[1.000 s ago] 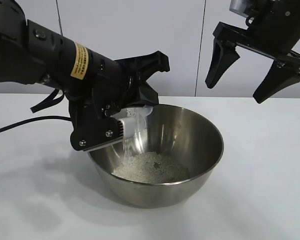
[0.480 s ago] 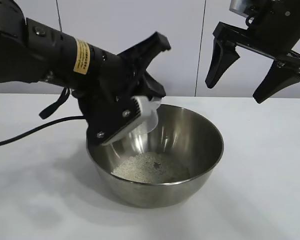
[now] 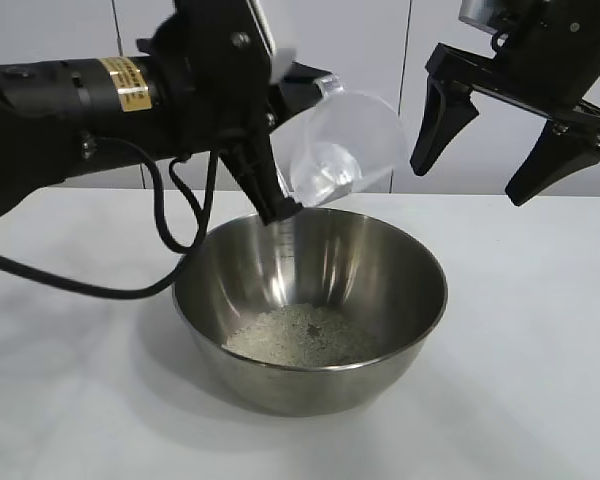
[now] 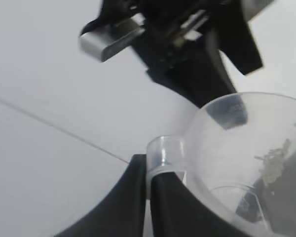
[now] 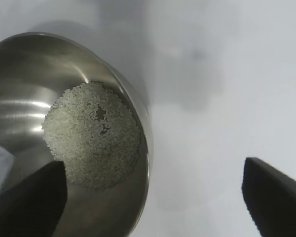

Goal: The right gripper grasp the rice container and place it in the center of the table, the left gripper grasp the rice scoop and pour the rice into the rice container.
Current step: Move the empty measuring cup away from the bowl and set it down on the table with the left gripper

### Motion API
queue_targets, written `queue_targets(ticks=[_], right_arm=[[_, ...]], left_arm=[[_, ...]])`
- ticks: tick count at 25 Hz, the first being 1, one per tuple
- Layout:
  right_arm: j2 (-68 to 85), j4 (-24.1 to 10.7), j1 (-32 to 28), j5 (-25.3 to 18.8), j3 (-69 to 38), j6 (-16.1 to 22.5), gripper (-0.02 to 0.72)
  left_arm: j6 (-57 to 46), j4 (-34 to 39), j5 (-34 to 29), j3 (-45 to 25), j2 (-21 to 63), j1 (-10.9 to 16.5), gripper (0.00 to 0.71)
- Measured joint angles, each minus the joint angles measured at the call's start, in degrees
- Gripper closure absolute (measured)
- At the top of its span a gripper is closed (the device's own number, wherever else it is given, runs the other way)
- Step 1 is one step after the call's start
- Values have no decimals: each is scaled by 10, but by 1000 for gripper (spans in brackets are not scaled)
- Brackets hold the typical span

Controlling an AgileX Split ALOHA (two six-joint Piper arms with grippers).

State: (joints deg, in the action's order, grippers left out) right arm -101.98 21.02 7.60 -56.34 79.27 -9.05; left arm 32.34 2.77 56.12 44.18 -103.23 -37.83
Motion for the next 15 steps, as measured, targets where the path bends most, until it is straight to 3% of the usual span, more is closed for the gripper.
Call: queue_targets(ticks=[3, 6, 11, 15], right_arm=[[0, 0, 0, 5, 0, 0, 42], [0, 0, 0, 8, 0, 1, 42], [0, 2, 0, 10, 0, 4, 42], [0, 2, 0, 15, 0, 5, 42]], left_arm=[[-105, -158, 51, -27, 0, 0, 700], [-162, -258, 83, -52, 0, 10, 700], [-187, -247, 88, -101, 0, 47, 700], [-187, -184, 88, -134, 0, 107, 700]])
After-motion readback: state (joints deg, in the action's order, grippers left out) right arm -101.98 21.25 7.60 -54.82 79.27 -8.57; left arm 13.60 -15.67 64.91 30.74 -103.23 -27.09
